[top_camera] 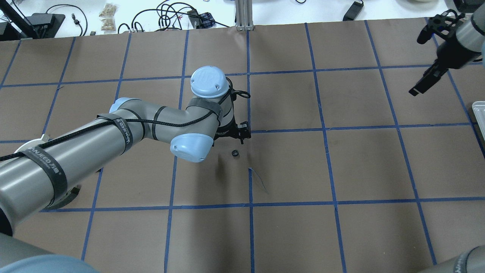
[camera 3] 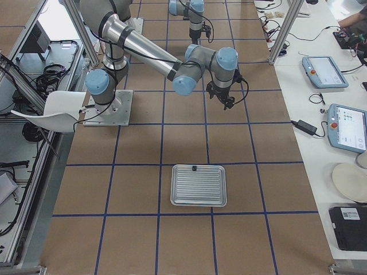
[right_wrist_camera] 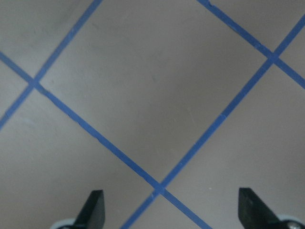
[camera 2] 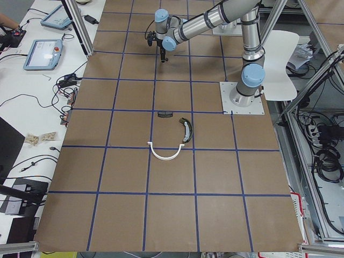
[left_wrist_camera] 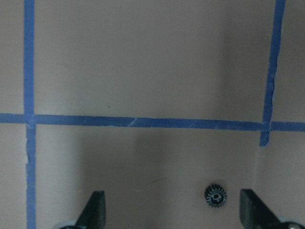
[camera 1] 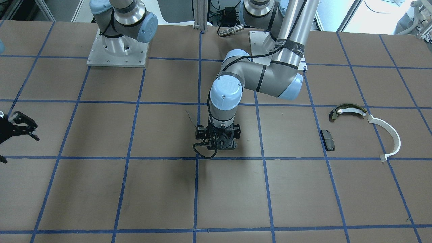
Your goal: Place bearing gear from tray to pile
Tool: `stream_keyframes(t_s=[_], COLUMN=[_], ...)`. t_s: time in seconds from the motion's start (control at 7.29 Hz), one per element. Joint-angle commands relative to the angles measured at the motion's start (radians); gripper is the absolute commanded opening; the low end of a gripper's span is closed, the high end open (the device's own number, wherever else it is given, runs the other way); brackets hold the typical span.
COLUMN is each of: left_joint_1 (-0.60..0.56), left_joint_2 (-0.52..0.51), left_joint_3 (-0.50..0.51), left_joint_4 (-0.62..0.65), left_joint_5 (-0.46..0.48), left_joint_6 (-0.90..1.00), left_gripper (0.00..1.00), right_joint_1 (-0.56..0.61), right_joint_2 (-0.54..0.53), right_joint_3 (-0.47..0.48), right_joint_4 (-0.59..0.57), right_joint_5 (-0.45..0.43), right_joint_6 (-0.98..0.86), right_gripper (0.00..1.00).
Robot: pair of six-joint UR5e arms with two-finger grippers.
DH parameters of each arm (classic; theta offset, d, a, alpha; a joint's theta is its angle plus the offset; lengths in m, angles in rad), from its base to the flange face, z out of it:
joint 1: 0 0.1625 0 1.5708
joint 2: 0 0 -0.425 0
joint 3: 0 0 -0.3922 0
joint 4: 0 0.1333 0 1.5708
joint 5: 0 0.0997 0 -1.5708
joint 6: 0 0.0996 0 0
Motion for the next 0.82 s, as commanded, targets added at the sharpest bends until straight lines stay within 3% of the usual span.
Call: stream_keyframes(t_s=[0.0, 0.14, 0.41, 0.55, 0.69], left_joint_1=[-0.024, -0.043, -0.045, -0.045, -0.041], left_joint_2=[-0.030, -0.036, -0.036, -0.032, -0.018], left_joint_3=[-0.004, -0.002, -0.004, -0.004, -0.001], left_joint_4=[0.004, 0.005, 0.007, 0.008, 0.008], left_joint_5=[0.001, 0.000, 0.001, 0.001, 0.003], left_joint_6=[-0.003, -0.002, 0.004, 0.004, 0.006], left_gripper=[0.88, 0.70, 0.16, 0.00, 0.00], right_joint_1=[-0.150, -0.201, -0.309, -0.332, -0.344], right_joint_2=[0.017, 0.038, 0.110, 0.138, 0.158], right_joint_3=[0.000, -0.001, -0.027, -0.047, -0.068], right_joint_4=[-0.001, -0.009, -0.015, -0.015, -0.015], right_joint_5=[0.004, 0.005, 0.040, 0.041, 0.044], right_joint_6=[-0.343, -0.461, -0.647, -0.729, -0.831], right_gripper=[0.98, 0.98, 1.00, 1.00, 1.00])
